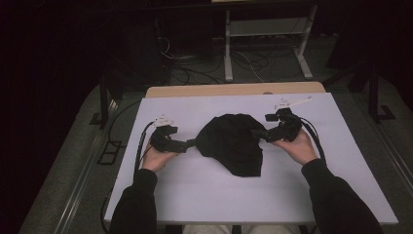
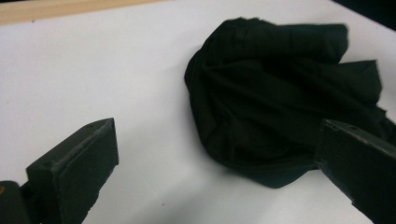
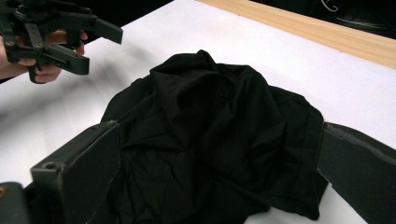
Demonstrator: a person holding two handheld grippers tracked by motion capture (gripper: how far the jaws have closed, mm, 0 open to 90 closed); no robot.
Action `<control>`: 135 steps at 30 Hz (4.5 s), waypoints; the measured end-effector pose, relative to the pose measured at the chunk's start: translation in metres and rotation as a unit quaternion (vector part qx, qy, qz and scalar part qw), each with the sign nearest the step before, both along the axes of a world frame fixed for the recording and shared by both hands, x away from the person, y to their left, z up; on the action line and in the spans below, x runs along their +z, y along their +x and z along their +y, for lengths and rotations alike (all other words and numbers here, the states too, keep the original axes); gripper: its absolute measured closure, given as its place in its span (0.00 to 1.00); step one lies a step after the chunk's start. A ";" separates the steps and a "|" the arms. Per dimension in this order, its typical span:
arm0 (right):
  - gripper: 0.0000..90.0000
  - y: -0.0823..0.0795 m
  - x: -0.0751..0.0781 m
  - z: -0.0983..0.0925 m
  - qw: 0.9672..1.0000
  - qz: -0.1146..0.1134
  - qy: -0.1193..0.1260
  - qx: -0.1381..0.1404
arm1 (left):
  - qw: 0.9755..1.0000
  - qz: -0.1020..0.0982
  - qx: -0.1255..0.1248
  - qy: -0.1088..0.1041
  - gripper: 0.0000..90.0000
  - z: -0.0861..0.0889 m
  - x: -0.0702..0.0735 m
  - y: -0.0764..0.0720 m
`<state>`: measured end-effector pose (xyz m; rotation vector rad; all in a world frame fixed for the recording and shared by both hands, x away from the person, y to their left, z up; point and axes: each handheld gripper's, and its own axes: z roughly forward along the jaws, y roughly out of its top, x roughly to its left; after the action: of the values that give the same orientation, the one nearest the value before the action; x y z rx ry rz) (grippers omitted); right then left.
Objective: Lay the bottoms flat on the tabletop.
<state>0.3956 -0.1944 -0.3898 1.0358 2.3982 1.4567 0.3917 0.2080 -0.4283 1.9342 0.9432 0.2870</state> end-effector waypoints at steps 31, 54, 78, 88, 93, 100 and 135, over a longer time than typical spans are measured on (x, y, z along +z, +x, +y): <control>0.05 0.041 -0.015 0.054 0.999 0.024 -0.013 0.035 | 0.998 0.045 -0.032 -0.031 0.07 -0.025 -0.027 0.018; 0.97 0.017 -0.013 0.027 0.996 0.041 -0.027 0.078 | 0.997 0.062 -0.035 -0.042 0.18 -0.030 -0.032 0.020; 0.97 -0.054 -0.028 -0.055 0.996 0.085 -0.014 0.035 | 0.993 0.068 -0.101 0.009 0.58 -0.054 -0.027 0.013; 0.97 -0.048 -0.029 -0.063 0.996 0.084 0.001 0.010 | 0.994 0.039 -0.095 0.020 0.95 -0.059 -0.008 0.009; 0.97 -0.042 -0.033 -0.070 0.996 0.091 0.003 -0.008 | 0.996 0.016 -0.091 0.018 0.95 -0.057 0.003 0.004; 0.97 -0.035 -0.017 -0.073 0.997 0.069 0.017 -0.013 | 0.996 -0.016 -0.091 0.005 0.96 -0.054 0.031 0.002; 0.97 0.056 0.139 -0.048 0.990 -0.019 0.112 -0.078 | 0.991 -0.111 -0.023 0.066 0.96 -0.047 0.183 0.031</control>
<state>0.4512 -0.2422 -0.2506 1.2006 2.1091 1.7009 0.4232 0.1607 -0.2450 1.9930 0.7471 0.5376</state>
